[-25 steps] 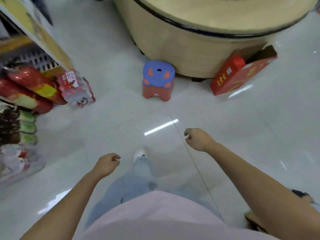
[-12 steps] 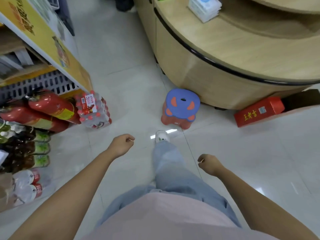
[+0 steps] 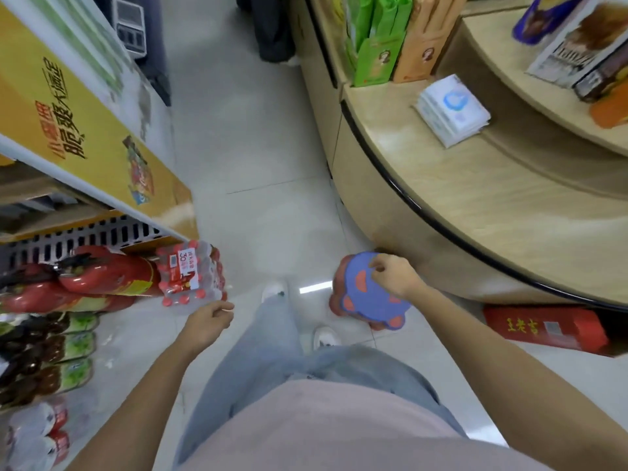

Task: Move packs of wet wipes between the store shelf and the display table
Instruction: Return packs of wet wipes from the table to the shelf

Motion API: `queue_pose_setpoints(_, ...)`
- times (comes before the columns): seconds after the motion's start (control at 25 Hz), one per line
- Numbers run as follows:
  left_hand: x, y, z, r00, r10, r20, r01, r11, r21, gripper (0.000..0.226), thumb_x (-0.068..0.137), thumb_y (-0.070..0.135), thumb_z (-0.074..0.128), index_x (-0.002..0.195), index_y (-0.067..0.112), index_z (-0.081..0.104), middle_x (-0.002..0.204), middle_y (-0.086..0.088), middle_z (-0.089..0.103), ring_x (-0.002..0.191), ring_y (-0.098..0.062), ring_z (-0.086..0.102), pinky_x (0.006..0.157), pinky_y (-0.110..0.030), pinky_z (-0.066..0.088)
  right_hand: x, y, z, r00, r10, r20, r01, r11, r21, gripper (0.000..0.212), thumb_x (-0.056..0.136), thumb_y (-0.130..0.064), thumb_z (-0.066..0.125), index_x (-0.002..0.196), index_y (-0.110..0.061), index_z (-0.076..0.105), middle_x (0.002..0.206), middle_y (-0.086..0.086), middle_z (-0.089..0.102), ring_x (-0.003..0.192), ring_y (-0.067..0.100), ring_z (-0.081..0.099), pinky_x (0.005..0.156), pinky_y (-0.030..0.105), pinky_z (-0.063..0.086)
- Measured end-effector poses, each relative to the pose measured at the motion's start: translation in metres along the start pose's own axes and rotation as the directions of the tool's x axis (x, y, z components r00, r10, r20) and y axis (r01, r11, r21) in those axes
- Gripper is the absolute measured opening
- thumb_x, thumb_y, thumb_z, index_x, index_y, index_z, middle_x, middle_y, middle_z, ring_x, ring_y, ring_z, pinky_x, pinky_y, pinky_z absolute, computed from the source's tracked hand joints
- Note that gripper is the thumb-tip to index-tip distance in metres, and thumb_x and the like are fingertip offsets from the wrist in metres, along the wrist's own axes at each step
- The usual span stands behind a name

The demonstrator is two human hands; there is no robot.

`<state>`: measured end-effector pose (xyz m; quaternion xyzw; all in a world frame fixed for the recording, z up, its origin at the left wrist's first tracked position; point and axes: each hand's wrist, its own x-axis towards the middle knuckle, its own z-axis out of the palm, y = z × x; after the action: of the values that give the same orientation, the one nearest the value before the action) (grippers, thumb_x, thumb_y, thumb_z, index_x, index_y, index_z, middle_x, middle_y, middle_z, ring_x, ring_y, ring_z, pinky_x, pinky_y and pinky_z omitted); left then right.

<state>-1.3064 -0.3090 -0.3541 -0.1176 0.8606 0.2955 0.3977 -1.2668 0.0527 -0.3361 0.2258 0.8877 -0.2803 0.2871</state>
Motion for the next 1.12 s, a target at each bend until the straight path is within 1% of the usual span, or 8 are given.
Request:
queue_pose_setpoints(0.12,0.054,0.021,-0.046,0.999,-0.043,-0.006,0.044,0.999,0.020,0.024,0.091,0.010,0.053,0.112,0.005,0.063,0.101,-0.012,0.063,0.092,-0.026,0.059,0.078,-0.030,0.042,0.055,-0.039,-0.029,1.000,-0.005,-0.016,0.005,1.000,0.030,0.032,0.088,-0.008,0.048,0.117,-0.004,0.061,0.116,0.015,0.064,0.107,0.031,0.058,0.086,0.033,0.045)
queue_pose_setpoints(0.28,0.131,0.088,-0.107,0.992,-0.001,0.129,-0.032,0.967,0.254,0.017,0.087,0.008,0.053,0.078,0.014,0.065,0.092,-0.013,0.069,0.088,-0.030,0.063,0.078,-0.034,0.048,0.096,-0.056,-0.038,0.989,0.147,0.010,-0.147,0.977,0.152,0.029,0.087,-0.009,0.051,0.114,-0.004,0.062,0.115,0.015,0.064,0.106,0.032,0.059,0.086,0.036,0.048)
queue_pose_setpoints(0.48,0.214,0.249,-0.137,0.958,0.226,0.175,-0.275,0.893,0.355,0.023,0.089,0.012,0.055,0.110,0.012,0.065,0.100,-0.013,0.068,0.098,-0.030,0.062,0.080,-0.029,0.044,0.115,-0.054,-0.060,0.942,0.335,0.035,-0.328,0.891,0.313,0.031,0.088,-0.007,0.050,0.116,-0.006,0.061,0.117,0.012,0.064,0.111,0.028,0.056,0.091,0.031,0.042)
queue_pose_setpoints(0.64,0.242,0.381,-0.099,0.877,0.384,0.289,-0.470,0.809,0.353,0.024,0.093,0.017,0.051,0.114,0.014,0.062,0.096,-0.002,0.061,0.088,-0.017,0.054,0.074,-0.022,0.039,0.131,-0.029,-0.081,0.892,0.447,0.065,-0.422,0.775,0.470,0.029,0.089,-0.006,0.050,0.116,-0.007,0.060,0.116,0.011,0.064,0.107,0.025,0.056,0.084,0.026,0.040)
queue_pose_setpoints(0.84,0.255,0.501,-0.018,0.761,0.491,0.424,-0.614,0.757,0.225,0.022,0.092,0.013,0.054,0.113,0.016,0.062,0.101,-0.001,0.060,0.092,-0.014,0.054,0.069,-0.010,0.040,0.169,0.013,-0.150,0.864,0.500,-0.051,-0.332,0.644,0.689,0.022,0.087,-0.007,0.055,0.107,-0.006,0.066,0.091,0.002,0.060,0.086,0.018,0.057,0.071,0.020,0.043)
queue_pose_setpoints(0.96,0.257,0.566,0.032,0.722,0.536,0.436,-0.659,0.724,0.202,0.029,0.090,0.010,0.054,0.119,0.011,0.059,0.109,-0.006,0.061,0.091,-0.012,0.053,0.072,-0.011,0.039,0.193,0.039,-0.208,0.759,0.631,-0.160,-0.265,0.524,0.810,0.024,0.090,-0.012,0.054,0.111,-0.008,0.063,0.092,0.002,0.058,0.087,0.021,0.057,0.074,0.026,0.043)
queue_pose_setpoints(1.04,0.255,0.601,0.057,0.688,0.560,0.461,-0.703,0.671,0.235,0.040,0.091,0.018,0.056,0.130,0.011,0.051,0.121,-0.003,0.057,0.101,-0.012,0.052,0.085,-0.020,0.040,0.209,0.050,-0.241,0.648,0.743,-0.168,-0.208,0.384,0.899,0.029,0.090,-0.015,0.056,0.118,-0.007,0.059,0.089,0.001,0.056,0.084,0.018,0.054,0.066,0.023,0.041)
queue_pose_setpoints(1.12,0.261,0.629,0.078,0.678,0.571,0.463,-0.724,0.625,0.291,0.050,0.091,0.027,0.057,0.136,0.009,0.043,0.132,-0.007,0.050,0.116,-0.020,0.050,0.096,-0.031,0.041,0.231,0.058,-0.263,0.570,0.813,-0.118,-0.176,0.261,0.949,0.039,0.090,-0.022,0.059,0.125,-0.006,0.053,0.088,0.001,0.056,0.086,0.017,0.053,0.071,0.024,0.042)
